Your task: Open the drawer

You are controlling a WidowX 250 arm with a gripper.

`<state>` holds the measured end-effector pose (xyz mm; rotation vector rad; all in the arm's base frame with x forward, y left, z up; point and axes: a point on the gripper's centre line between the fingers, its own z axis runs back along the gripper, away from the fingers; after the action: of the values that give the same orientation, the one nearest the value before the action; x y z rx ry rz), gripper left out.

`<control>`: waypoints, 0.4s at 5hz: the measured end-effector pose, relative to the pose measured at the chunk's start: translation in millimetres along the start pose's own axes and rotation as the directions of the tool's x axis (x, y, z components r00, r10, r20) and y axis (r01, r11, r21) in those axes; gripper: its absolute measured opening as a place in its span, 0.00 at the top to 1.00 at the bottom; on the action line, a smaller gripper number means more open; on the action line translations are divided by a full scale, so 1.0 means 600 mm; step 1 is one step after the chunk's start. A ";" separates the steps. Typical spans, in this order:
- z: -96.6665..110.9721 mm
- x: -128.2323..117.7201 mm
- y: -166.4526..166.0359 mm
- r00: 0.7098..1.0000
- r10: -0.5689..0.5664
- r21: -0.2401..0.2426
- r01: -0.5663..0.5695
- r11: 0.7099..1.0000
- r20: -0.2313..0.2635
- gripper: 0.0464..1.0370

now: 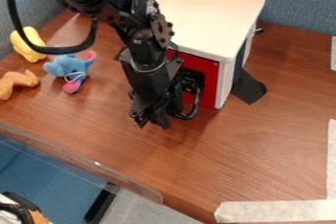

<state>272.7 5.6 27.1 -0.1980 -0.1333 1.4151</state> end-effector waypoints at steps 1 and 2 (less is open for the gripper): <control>0.002 -0.005 0.001 1.000 0.012 -0.003 -0.012 1.000 -0.015 0.87; 0.012 -0.017 0.008 1.000 0.001 -0.013 -0.001 1.000 -0.022 0.89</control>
<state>264.8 -3.3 33.5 -0.2241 -0.1243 1.4131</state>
